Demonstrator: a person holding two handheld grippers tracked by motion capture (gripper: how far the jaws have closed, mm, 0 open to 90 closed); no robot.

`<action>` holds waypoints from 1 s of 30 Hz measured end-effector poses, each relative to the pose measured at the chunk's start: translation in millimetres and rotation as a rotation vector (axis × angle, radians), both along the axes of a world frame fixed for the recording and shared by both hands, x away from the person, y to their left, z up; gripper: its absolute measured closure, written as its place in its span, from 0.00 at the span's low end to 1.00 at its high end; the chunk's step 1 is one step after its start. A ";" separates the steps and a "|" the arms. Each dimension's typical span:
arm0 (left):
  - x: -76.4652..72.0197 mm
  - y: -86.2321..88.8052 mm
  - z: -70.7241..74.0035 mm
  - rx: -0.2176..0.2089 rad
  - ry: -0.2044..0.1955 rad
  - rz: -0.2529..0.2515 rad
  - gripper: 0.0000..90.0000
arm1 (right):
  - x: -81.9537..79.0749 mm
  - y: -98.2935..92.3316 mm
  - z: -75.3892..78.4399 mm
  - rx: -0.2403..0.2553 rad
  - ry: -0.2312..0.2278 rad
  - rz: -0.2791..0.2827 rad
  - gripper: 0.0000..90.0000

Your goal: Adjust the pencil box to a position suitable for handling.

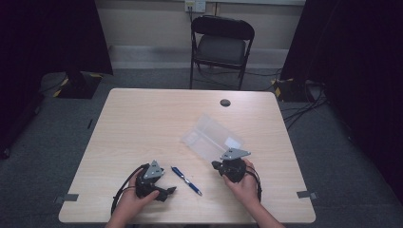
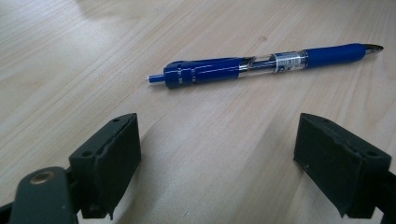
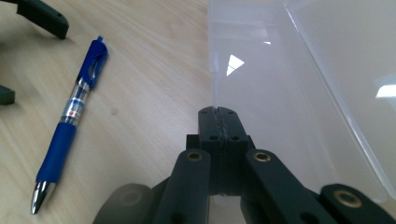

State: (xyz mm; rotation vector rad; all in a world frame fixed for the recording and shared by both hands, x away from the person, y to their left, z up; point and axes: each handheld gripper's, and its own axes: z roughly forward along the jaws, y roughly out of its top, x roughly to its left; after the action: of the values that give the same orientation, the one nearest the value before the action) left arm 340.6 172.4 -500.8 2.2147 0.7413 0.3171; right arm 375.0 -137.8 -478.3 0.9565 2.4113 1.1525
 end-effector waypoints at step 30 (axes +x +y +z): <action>0.1 0.0 0.0 0.000 -0.001 -0.001 0.16 | 4.0 -10.3 -9.6 0.015 0.096 -0.014 0.98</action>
State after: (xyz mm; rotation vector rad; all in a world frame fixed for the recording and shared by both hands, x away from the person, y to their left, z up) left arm 340.7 172.5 -500.8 2.2150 0.7399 0.3182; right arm 378.9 -148.1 -487.9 1.0544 2.4698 1.1465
